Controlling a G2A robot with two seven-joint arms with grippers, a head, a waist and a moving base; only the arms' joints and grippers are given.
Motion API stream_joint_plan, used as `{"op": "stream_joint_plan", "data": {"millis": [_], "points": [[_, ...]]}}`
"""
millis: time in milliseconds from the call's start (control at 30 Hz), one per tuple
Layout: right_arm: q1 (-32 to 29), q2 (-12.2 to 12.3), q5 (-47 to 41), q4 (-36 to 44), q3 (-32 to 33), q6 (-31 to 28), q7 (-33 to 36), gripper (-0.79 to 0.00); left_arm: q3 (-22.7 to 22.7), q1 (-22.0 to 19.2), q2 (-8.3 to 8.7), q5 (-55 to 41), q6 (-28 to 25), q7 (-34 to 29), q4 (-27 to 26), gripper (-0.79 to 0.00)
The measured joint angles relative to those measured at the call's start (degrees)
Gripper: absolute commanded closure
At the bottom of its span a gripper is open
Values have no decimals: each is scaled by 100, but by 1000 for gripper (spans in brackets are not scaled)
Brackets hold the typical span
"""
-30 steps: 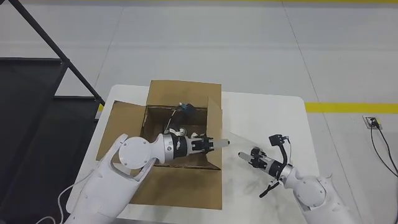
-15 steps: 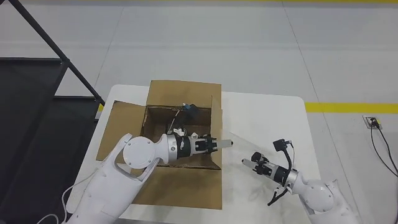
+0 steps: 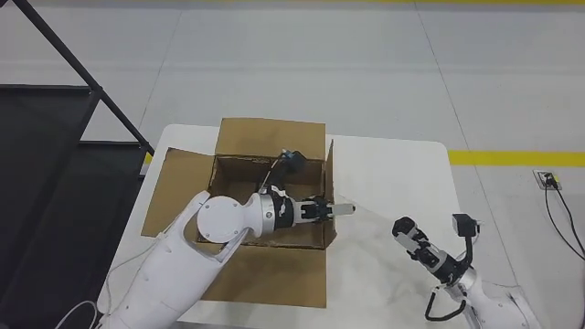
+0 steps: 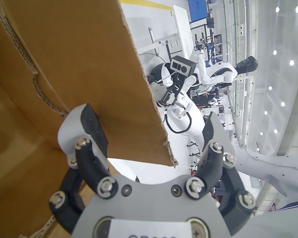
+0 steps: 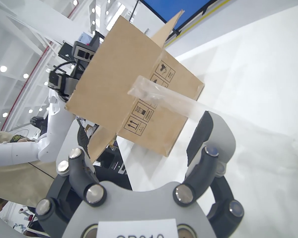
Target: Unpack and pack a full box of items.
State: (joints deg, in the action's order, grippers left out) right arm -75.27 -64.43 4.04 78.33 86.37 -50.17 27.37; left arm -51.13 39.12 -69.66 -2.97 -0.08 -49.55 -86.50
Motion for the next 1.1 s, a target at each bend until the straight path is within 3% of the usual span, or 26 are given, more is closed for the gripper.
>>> {"op": "stream_joint_plan", "data": {"millis": [533,1100], "points": [[-463,-7,210,148,298,-677,-1071,-785,787,-368,-326,242,55,270,545,-785],[-509,4,411,279,290,-637,-1202,-785,915,-385,-489,291,62,283,850,-785]]}}
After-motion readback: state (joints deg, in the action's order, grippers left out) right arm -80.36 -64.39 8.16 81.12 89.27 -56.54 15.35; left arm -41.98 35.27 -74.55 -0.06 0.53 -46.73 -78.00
